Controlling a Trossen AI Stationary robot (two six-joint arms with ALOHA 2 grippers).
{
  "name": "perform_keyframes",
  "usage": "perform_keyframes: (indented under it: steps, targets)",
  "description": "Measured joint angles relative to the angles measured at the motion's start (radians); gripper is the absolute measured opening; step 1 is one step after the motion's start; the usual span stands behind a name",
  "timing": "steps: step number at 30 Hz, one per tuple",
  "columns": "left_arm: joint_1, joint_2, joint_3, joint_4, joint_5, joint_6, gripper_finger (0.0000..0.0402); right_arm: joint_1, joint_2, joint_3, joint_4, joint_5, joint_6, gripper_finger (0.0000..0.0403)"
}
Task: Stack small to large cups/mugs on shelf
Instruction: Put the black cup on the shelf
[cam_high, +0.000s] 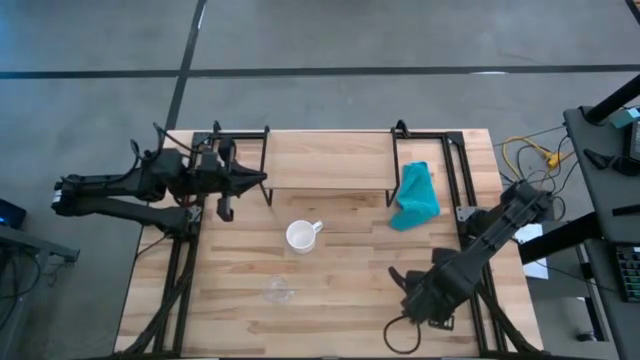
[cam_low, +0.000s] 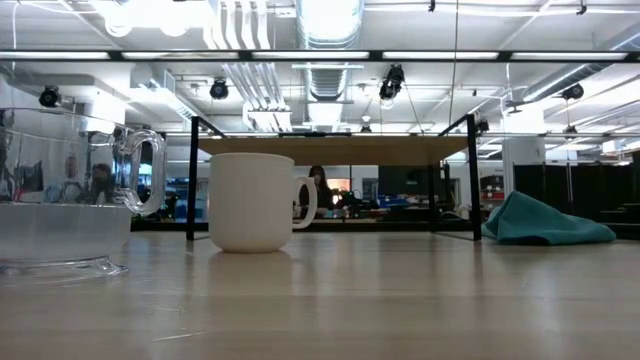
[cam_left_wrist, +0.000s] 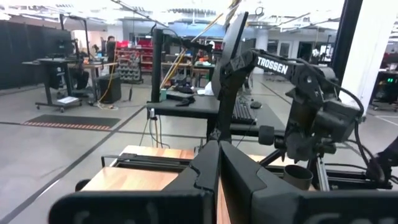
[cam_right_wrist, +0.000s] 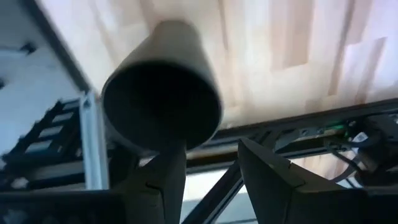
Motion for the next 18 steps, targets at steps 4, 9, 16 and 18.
perform_keyframes:
  steps: [4, 9, 16, 18]
  targets:
    - [0.0, -0.003, 0.0, 0.004, 0.001, 0.0, 0.0, 0.0, 0.02, -0.001, 0.002, 0.034, 0.013, 0.0141]
    - [0.0, -0.002, 0.0, 0.003, 0.005, -0.001, 0.0, 0.0, 0.041, -0.002, 0.005, 0.04, 0.009, 0.0141]
    - [0.0, 0.0, 0.0, 0.004, 0.007, -0.075, 0.0, 0.0, 0.055, -0.018, 0.007, 0.043, 0.009, 0.0141]
    - [0.0, 0.0, 0.0, 0.004, 0.007, -0.075, 0.0, 0.0, 0.056, -0.031, 0.018, 0.043, 0.009, 0.0141]
